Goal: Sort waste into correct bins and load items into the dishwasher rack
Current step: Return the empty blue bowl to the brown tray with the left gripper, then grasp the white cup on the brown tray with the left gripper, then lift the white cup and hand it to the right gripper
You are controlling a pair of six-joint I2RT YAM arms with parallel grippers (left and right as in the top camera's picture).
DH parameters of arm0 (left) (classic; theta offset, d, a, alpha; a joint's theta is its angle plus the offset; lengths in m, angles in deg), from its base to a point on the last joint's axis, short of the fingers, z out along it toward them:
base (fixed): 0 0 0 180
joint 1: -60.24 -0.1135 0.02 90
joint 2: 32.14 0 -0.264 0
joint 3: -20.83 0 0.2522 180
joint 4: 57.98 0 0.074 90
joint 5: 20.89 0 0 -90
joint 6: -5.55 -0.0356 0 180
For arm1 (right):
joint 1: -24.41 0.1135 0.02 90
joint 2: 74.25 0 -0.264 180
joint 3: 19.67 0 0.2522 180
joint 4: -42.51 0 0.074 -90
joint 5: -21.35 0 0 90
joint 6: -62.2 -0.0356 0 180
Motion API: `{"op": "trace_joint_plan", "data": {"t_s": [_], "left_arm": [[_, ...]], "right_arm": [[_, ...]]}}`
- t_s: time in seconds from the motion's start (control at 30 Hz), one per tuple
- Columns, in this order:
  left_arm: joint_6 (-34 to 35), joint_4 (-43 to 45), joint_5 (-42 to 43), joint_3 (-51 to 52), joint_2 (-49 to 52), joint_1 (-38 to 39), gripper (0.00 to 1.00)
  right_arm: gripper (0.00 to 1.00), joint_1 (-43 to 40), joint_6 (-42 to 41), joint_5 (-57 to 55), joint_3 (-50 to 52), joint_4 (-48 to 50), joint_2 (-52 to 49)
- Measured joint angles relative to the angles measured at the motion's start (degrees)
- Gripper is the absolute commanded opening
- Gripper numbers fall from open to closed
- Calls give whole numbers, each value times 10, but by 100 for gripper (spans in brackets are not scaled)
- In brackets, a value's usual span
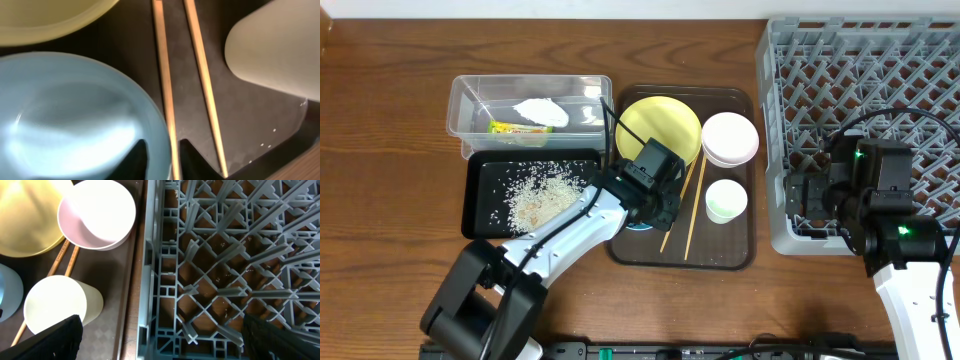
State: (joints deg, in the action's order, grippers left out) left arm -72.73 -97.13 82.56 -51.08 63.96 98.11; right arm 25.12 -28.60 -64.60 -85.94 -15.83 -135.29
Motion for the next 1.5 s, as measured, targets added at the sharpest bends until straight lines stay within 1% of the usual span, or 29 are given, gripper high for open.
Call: {"op": "trace_joint_plan", "data": {"t_s": [0.03,0.07,0.13,0.17,0.23,0.43,0.6,0.77,0.83,1.03,1.13,1.33,1.43,1.5], "left_arm": [[0,-5,-2,-2,-2,0,35],[-1,-15,-2,-6,-4,0,42],[-4,-22,-3,-17,-10,0,47],[-4,-24,-3,-24,-16,0,48],[-4,-23,-3,-39,-34,0,49],[-4,6,-3,-61,-79,3,49],[1,36,-4,-62,-54,27,49],[3,72,-3,-62,3,53,49],[5,83,-3,-62,28,60,42],[19,72,-4,-62,72,66,10],[21,68,-4,-62,73,65,6],[42,50,-1,-61,49,52,6],[68,53,18,-61,4,20,6],[93,68,45,-61,-30,-15,6]], "right_arm": [[99,0,0,0,0,0,0],[99,0,0,0,0,0,0],[99,0,0,0,0,0,0],[98,0,0,0,0,0,0],[99,0,0,0,0,0,0],[99,0,0,0,0,0,0],[99,0,0,0,0,0,0],[99,0,0,0,0,0,0],[99,0,0,0,0,0,0],[99,0,0,0,0,0,0],[99,0,0,0,0,0,0],[99,0,0,1,0,23,0],[99,0,0,17,0,56,0],[99,0,0,44,0,77,0]]}}
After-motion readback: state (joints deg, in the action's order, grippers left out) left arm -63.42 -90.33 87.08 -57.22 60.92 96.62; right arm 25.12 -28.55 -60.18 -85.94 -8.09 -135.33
